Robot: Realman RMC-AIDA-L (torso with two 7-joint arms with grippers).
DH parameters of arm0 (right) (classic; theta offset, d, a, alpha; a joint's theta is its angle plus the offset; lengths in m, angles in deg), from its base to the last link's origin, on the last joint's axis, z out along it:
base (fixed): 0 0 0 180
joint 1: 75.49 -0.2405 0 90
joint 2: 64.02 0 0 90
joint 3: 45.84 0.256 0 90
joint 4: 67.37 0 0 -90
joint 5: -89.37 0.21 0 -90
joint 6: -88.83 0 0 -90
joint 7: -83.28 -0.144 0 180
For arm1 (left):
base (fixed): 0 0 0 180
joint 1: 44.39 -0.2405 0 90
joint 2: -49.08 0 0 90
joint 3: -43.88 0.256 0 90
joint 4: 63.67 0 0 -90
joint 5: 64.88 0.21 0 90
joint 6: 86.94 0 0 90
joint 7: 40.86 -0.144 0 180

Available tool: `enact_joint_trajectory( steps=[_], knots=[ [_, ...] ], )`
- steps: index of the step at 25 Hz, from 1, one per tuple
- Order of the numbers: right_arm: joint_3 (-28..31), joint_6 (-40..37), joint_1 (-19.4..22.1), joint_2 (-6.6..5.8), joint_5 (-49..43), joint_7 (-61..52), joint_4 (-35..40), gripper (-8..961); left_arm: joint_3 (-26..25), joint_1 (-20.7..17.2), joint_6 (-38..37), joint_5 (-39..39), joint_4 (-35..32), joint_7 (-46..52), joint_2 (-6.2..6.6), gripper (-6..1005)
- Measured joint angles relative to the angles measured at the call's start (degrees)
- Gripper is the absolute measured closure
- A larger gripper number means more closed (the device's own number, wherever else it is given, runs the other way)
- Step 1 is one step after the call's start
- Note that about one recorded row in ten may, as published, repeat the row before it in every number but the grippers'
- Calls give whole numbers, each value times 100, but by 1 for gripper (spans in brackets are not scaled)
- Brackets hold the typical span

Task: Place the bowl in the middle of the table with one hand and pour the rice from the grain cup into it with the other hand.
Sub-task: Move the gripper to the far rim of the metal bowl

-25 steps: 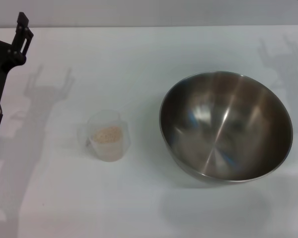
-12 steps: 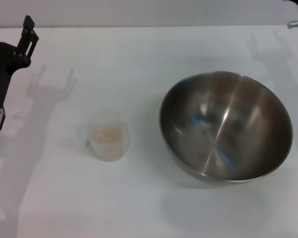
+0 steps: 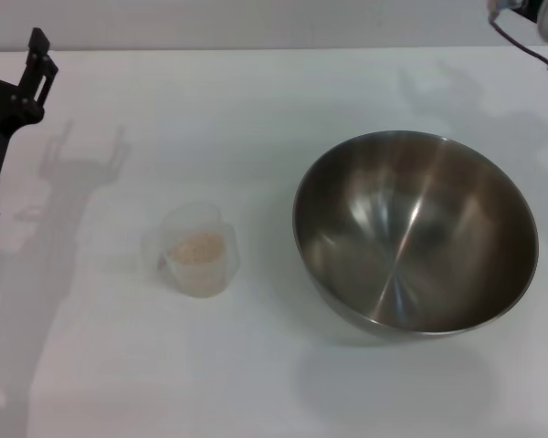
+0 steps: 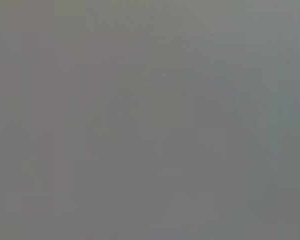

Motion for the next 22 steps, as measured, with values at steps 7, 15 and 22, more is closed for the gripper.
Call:
enact_joint_trajectory(
  steps=[7,15,22],
  knots=[
    [1357,3698,-808,-57,40,164,907,411,-55,7,-16,1,2,0,-1,237],
    [2454,5896,-1743,-123,-137,941,166,424,-148,82,-37,2,8,-4,-6,237],
    [2503,6142,-2155,-292,-397,1347,-705,435,-187,86,-57,2,-4,-5,-9,238]
  ],
)
